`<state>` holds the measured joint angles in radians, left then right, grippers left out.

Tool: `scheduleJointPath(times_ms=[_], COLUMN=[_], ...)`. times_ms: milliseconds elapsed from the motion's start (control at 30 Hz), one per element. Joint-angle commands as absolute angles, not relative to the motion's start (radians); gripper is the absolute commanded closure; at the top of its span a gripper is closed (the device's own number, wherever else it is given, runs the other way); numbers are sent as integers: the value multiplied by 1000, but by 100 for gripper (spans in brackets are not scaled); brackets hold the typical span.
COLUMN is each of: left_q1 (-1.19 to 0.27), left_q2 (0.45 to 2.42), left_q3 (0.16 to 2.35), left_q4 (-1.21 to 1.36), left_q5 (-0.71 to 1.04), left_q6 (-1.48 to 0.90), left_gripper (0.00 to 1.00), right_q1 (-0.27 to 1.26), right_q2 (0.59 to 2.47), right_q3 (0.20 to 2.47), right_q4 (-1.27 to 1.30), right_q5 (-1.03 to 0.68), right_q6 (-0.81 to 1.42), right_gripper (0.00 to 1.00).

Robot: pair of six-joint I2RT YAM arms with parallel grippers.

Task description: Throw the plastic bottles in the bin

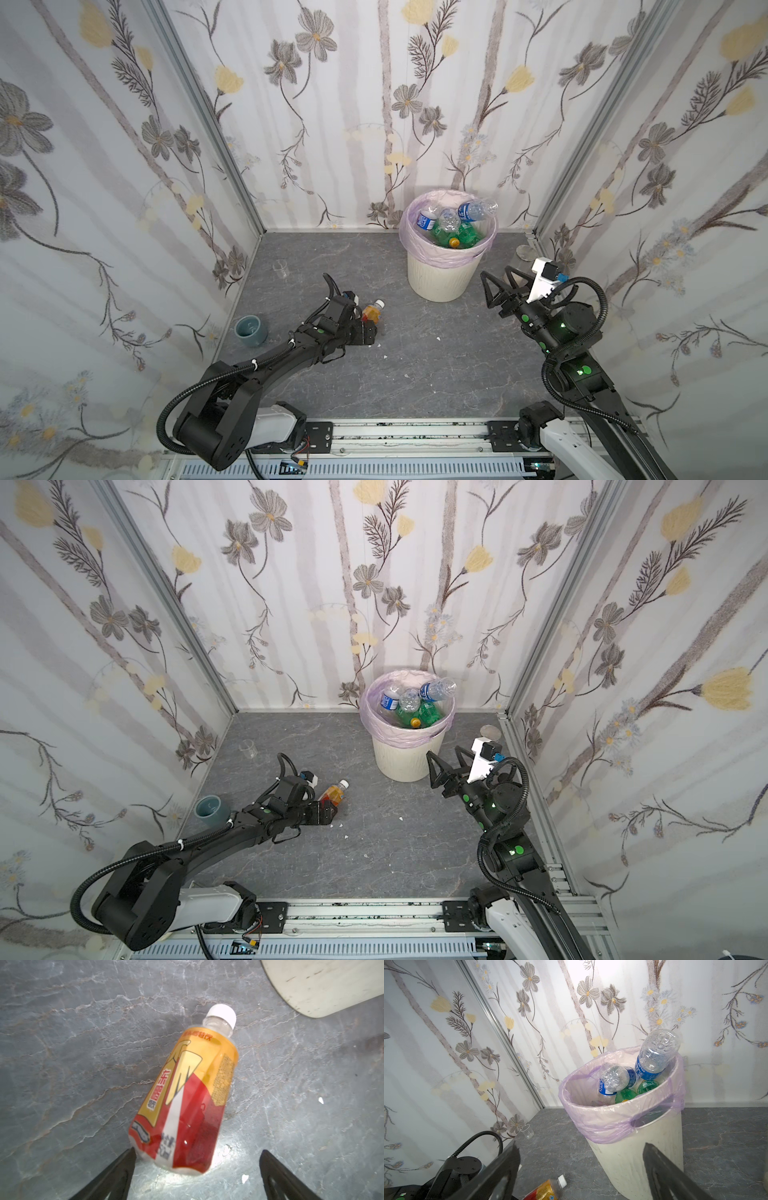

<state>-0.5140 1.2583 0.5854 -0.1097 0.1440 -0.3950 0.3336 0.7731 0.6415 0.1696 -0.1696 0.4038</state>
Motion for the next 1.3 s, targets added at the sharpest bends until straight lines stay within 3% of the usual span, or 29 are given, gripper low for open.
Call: scheduleJointPath(times_ms=[0, 400, 733, 1067, 1267], left_q1=[-514, -514, -518, -534, -542], left_q2=[1209, 1457, 1559, 1642, 1453], left_q3=[595, 922, 903, 956, 927], left_q4=[-93, -315, -400, -386, -339], left_q5=[156, -16, 51, -20, -53], left_q6=[-409, -119, -7, -42, -102], left_gripper=[4, 0, 12, 45, 59], right_q1=[334, 334, 332, 333, 331], right_q2=[769, 757, 730, 731, 678], right_q3=[634, 629, 627, 612, 588], right_q4=[153, 141, 114, 125, 56], right_q5=[-169, -182, -158, -154, -70], right_q6=[416, 414, 388, 390, 360], right_gripper=[7, 7, 6, 6, 6])
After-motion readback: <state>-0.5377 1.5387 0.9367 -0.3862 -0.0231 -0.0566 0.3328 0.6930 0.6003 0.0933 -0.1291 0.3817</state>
